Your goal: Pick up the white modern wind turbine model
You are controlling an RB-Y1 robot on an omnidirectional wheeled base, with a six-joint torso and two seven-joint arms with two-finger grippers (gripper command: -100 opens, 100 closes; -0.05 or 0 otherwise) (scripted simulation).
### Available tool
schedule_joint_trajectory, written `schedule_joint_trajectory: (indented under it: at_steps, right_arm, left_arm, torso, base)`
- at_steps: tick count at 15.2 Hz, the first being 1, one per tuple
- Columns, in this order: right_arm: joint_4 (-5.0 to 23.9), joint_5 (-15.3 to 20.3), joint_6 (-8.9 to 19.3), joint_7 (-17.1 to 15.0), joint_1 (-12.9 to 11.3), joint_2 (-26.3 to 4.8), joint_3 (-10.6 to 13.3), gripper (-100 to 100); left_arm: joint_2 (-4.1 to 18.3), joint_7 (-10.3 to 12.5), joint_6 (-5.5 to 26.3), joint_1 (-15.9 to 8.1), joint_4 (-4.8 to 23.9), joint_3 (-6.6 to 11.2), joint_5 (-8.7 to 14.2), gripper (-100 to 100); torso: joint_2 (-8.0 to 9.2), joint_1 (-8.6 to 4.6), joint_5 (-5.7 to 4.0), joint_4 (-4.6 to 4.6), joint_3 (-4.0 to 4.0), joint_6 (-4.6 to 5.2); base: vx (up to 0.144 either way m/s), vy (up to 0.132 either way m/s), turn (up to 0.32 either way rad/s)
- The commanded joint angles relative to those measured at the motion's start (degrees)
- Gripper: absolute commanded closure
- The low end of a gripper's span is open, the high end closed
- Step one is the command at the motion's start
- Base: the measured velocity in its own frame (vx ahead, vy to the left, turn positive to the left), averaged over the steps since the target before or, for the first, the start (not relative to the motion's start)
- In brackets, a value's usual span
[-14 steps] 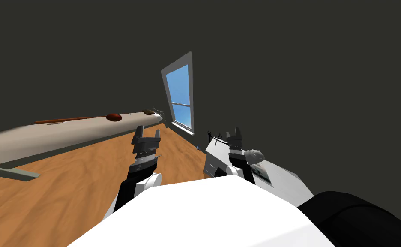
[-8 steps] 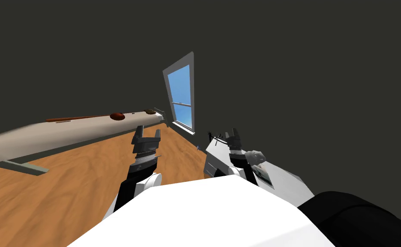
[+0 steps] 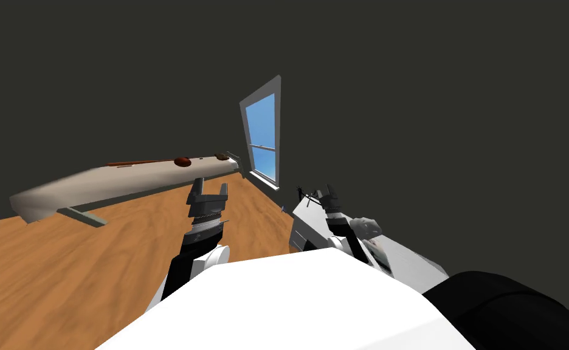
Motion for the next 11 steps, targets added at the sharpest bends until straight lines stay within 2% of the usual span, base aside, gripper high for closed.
schedule_joint_trajectory:
  at_steps: [1,2,3,4,5,6,7,8,9,10,11]
  right_arm:
    - [1.52,-0.86,-0.01,-2.20,-0.46,-1.48,-0.32,-100]
    - [3.15,-1.70,-0.06,-3.95,-1.01,-2.62,-0.58,-100]
    - [3.15,-1.70,-0.06,-4.05,-1.01,-2.62,-0.58,-100]
    - [4.88,-2.59,-0.12,-6.01,-1.60,-3.66,-0.85,-100]
    - [4.88,-2.59,-0.12,-6.01,-1.60,-3.66,-0.85,-100]
    - [6.69,-3.53,-0.18,-7.97,-2.22,-4.59,-1.13,-100]
    - [6.69,-3.53,-0.18,-8.07,-2.22,-4.59,-1.13,-100]
    - [8.58,-4.52,-0.25,-9.92,-2.86,-5.42,-1.43,-100]
    - [8.58,-4.52,-0.25,-10.22,-2.86,-5.42,-1.43,-100]
    - [10.53,-5.54,-0.32,-11.96,-3.54,-6.16,-1.74,-100]
    - [10.53,-5.54,-0.32,-12.46,-3.54,-6.16,-1.74,-100]
  left_arm:
    - [0.00,0.00,0.00,0.00,0.00,0.00,0.00,0]
    - [0.00,0.00,0.00,0.00,0.00,0.00,0.00,0]
    - [0.00,0.00,0.00,0.00,0.00,0.00,0.00,0]
    - [0.00,0.00,0.00,0.01,0.00,0.00,0.00,0]
    - [0.00,0.00,0.00,0.00,0.00,0.00,0.00,0]
    - [0.00,0.00,0.00,0.01,0.00,0.00,0.00,0]
    - [0.00,0.00,0.00,0.00,0.00,0.00,0.00,0]
    - [0.00,0.00,0.00,0.01,0.00,0.00,0.00,0]
    - [0.00,0.00,0.00,0.00,0.00,0.00,0.00,0]
    - [0.00,0.00,0.00,0.01,0.00,0.00,0.00,0]
    - [0.00,0.00,0.00,0.00,0.00,0.00,0.00,0]
  torso:
    - [0.00,0.00,0.00,0.00,0.00,0.00]
    - [0.03,-0.04,-0.01,0.01,0.02,0.03]
    - [0.04,-0.05,-0.02,0.01,0.02,0.02]
    - [0.03,-0.01,-0.01,0.01,0.02,0.03]
    - [0.03,0.03,0.00,0.01,0.02,0.02]
    - [0.01,0.05,0.00,0.01,0.01,0.03]
    - [0.00,0.05,0.01,0.00,0.01,0.01]
    - [-0.01,0.05,0.00,0.00,0.00,0.03]
    - [-0.02,0.04,0.00,0.00,0.00,0.02]
    - [-0.01,0.04,0.00,0.00,0.00,0.03]
    - [-0.01,0.05,0.00,0.00,0.00,0.01]
  base:
    - [-0.057,-0.097,0.163]
    - [-0.055,-0.089,0.144]
    - [-0.048,-0.076,0.132]
    - [-0.048,-0.068,0.167]
    - [-0.043,-0.063,0.138]
    - [-0.045,-0.067,0.174]
    - [-0.040,-0.068,0.149]
    - [-0.041,-0.073,0.185]
    - [-0.045,-0.070,0.160]
    - [-0.047,-0.064,0.192]
    - [-0.051,-0.066,0.155]
